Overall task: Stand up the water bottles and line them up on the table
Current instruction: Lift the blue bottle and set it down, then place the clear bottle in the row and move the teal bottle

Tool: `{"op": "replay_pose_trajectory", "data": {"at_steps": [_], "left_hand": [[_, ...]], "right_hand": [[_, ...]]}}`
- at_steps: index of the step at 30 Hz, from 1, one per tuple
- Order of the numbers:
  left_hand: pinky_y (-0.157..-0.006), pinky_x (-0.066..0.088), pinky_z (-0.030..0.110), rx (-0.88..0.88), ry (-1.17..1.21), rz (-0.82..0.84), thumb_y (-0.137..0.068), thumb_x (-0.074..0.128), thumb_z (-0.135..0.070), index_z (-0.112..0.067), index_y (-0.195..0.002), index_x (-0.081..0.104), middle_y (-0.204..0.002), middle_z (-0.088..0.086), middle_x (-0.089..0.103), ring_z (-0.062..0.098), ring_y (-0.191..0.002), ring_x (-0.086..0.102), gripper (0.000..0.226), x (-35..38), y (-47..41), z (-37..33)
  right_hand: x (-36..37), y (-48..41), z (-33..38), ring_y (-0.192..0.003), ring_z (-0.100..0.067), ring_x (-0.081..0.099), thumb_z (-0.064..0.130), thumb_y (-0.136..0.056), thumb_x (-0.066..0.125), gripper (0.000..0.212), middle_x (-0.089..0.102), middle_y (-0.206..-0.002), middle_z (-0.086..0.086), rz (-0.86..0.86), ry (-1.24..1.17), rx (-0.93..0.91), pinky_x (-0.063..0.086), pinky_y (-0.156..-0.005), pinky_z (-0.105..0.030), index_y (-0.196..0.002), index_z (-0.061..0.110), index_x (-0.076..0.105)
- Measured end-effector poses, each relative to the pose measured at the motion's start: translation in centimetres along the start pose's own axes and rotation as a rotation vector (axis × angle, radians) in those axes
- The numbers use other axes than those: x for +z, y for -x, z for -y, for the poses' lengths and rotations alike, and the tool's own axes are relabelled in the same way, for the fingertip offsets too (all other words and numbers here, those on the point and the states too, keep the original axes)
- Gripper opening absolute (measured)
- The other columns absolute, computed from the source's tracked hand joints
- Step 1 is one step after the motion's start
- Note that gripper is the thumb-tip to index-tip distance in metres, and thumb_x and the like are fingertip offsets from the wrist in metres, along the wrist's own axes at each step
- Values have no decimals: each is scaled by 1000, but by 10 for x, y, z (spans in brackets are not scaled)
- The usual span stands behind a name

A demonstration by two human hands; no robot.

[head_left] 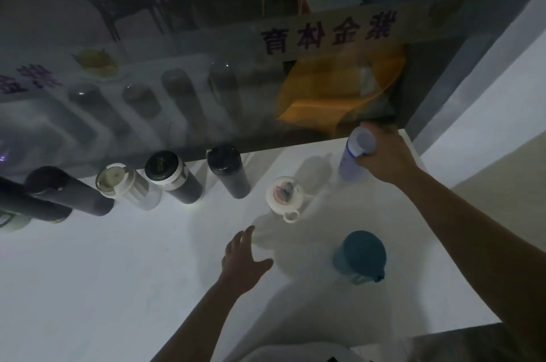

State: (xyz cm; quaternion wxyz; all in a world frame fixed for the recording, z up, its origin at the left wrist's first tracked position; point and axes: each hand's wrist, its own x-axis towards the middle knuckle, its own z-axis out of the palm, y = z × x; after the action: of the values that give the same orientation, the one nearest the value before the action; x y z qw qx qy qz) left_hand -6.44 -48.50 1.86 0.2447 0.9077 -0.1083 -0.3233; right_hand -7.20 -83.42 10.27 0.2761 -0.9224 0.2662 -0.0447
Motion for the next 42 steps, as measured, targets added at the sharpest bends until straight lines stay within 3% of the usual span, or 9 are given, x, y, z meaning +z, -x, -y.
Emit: {"op": "replay_pose_trajectory", "data": {"at_steps": [6, 13, 19, 23, 26, 32, 36, 39, 42], "left_hand": [[-114, 29, 50, -40, -14, -38, -80, 70, -45, -29, -151, 15, -158, 3, 21, 27, -144, 19, 91, 9, 9, 2], [-117, 26, 48, 95, 121, -100, -76, 77, -44, -26, -152, 13, -159, -3, 19, 21, -145, 19, 101, 4, 2, -30], [-98, 41, 21, 167, 273, -167, -67, 87, -33, -30, -134, 35, -126, -19, 45, 10, -121, 44, 85, -9, -22, -76], [-100, 49, 50, 192, 227, -126, -54, 87, -50, -32, -136, 30, -135, -3, 47, 24, -120, 50, 101, -7, -43, -92], [-103, 48, 46, 185, 165, -124, -57, 88, -45, -33, -138, 26, -138, 0, 43, 26, -121, 49, 103, -3, -53, -99], [-104, 42, 38, 159, 200, -114, -62, 89, -31, -18, -146, 22, -147, 10, 34, 30, -131, 41, 109, -9, -72, -112], [-106, 43, 50, 186, 285, -129, -46, 91, -42, -13, -137, 34, -134, 11, 46, 32, -121, 48, 111, -19, -90, -122], [-109, 39, 45, 229, 330, -83, -58, 90, -22, -4, -133, 36, -122, 3, 46, 20, -117, 50, 94, -23, -97, -124], [-107, 37, 38, 284, 387, -68, -54, 91, -23, -6, -131, 37, -124, 3, 48, 13, -119, 49, 96, -27, -103, -123]], "right_hand": [[10, -17, -22, -127, -43, 45, 22, -72, 80, 80, 41, -146, -15, 24, -11, 21, 42, -105, -50, -141, 20, 40], [21, -14, -32, -129, -39, 45, 31, -71, 82, 82, 41, -146, -10, -16, -66, 2, 42, -106, -51, -141, 21, 38], [8, -1, -33, -122, -36, 48, 36, -75, 75, 93, 35, -145, -12, 33, -168, 79, 48, -98, -47, -148, 40, 18], [1, 43, -26, -116, -31, 51, 44, -79, 69, 77, 42, -138, -9, -113, -246, 102, 49, -94, -43, -143, 37, 27], [11, 90, -20, -120, -21, 52, 52, -78, 68, 73, 47, -138, -4, -204, -266, 132, 45, -101, -35, -139, 29, 35], [34, 178, -15, -125, -17, 45, 44, -82, 70, 71, 37, -144, 3, 15, -382, 173, 46, -100, -36, -143, 32, 37], [43, 196, -10, -121, -17, 47, 47, -79, 72, 75, 37, -143, 4, 59, -382, 180, 45, -96, -29, -143, 33, 36], [46, 204, -6, -120, -18, 48, 48, -73, 77, 82, 40, -140, 4, 41, -350, 167, 50, -96, -36, -143, 32, 36], [52, 209, -4, -117, -17, 50, 48, -69, 80, 87, 42, -138, 4, 21, -342, 161, 53, -94, -38, -142, 33, 35]]}}
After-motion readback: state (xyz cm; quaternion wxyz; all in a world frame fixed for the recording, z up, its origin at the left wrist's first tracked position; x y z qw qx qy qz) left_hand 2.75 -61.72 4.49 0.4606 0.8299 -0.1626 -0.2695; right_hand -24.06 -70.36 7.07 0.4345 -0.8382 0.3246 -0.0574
